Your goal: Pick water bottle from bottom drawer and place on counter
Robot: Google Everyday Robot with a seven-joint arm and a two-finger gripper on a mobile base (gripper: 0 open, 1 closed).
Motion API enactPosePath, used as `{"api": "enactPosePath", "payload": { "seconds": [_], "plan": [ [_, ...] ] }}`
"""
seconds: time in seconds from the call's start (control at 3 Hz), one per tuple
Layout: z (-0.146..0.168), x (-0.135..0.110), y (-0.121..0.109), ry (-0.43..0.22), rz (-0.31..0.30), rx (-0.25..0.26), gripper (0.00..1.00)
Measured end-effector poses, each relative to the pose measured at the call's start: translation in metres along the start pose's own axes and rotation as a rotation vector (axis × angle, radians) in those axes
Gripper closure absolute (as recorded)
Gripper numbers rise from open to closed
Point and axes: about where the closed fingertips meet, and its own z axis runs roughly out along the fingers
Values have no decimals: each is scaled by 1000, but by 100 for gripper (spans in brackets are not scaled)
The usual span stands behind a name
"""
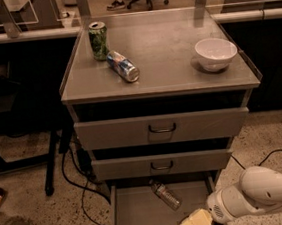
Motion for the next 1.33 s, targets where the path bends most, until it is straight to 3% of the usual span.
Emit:
{"api": "enactPosePath", "payload": {
  "seconds": [0.33,0.67,1.0,1.33],
  "plan": [
    [33,-13,-30,-44,30,8,0],
    [33,-13,-30,-44,30,8,0],
    [48,-8,-35,-65,61,-24,0],
    [82,-6,-66,-126,120,-21,0]
  ]
}}
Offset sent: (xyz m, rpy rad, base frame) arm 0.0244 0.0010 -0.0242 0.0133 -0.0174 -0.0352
